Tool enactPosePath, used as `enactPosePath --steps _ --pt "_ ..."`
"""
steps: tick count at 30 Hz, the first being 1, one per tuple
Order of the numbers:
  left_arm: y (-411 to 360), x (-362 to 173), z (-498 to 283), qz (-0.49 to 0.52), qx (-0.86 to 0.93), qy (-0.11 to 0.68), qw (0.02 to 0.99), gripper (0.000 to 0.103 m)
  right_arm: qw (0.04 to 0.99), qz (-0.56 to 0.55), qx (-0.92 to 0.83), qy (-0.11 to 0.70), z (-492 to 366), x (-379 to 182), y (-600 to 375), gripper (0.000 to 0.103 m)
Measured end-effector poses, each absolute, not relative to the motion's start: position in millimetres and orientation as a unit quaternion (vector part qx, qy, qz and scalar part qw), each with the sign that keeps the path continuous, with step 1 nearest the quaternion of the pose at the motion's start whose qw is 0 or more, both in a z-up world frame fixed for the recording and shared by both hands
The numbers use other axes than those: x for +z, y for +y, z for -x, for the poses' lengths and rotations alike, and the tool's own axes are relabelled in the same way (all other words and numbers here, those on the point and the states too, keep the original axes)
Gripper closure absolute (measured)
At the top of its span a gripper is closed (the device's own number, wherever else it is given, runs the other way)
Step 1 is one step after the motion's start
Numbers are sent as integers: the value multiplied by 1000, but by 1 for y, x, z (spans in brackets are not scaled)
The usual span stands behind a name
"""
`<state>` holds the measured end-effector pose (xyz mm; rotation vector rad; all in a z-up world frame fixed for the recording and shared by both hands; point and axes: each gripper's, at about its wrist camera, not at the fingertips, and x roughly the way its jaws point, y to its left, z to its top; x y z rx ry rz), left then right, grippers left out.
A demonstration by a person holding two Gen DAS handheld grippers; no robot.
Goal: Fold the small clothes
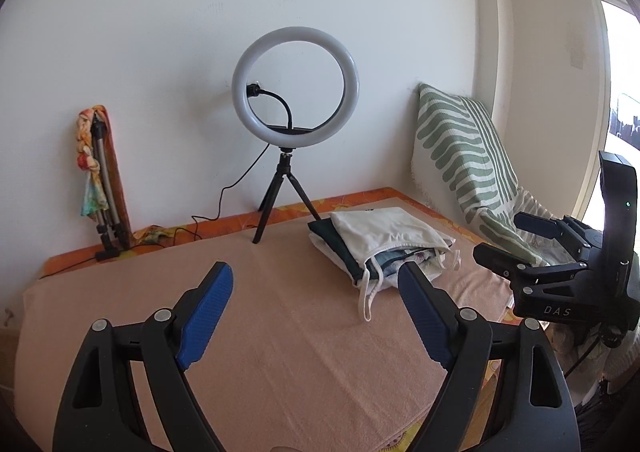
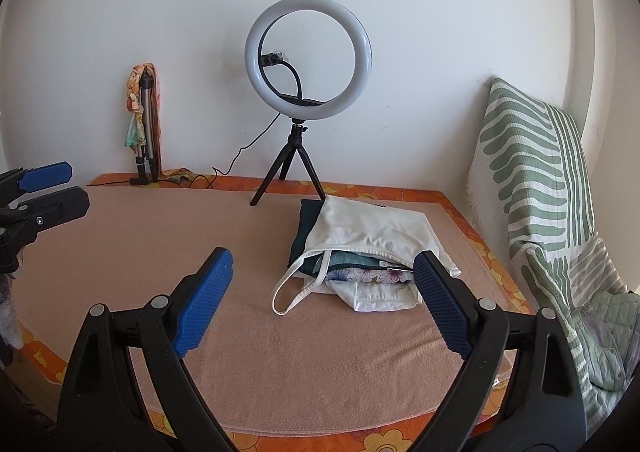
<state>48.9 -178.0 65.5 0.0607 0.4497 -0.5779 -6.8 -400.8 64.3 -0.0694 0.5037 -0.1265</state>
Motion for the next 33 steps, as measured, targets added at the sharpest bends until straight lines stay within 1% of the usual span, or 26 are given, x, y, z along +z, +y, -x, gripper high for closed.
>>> enactPosePath --steps 7,10,13,14,15,16,17,24,33 --pt "-154 47 -38 -23 -267 223 937 18 966 17 -68 248 3 48 -392 9" --pt "-148 39 -41 -15 -265 238 934 15 966 20 -68 249 0 44 -389 9" --pt "-142 32 -41 -10 -259 234 937 15 967 21 -77 240 -1 40 -389 9" --pt "-140 31 -41 -8 -255 231 939 13 968 20 -80 238 -1 39 -389 9" --pt "-138 29 -41 -5 -251 229 940 10 968 20 -82 237 -2 37 -389 8" --pt "-137 27 -42 -4 -249 229 941 7 968 21 -84 237 -2 35 -389 2" --pt "-136 25 -43 -6 -247 232 941 1 968 22 -86 234 -1 34 -389 0" --pt "-137 20 -38 -50 -220 224 948 1 969 14 -84 233 -3 31 -388 0" --pt "-137 17 -31 -63 -225 223 946 1 970 6 -78 232 -6 30 -386 0"
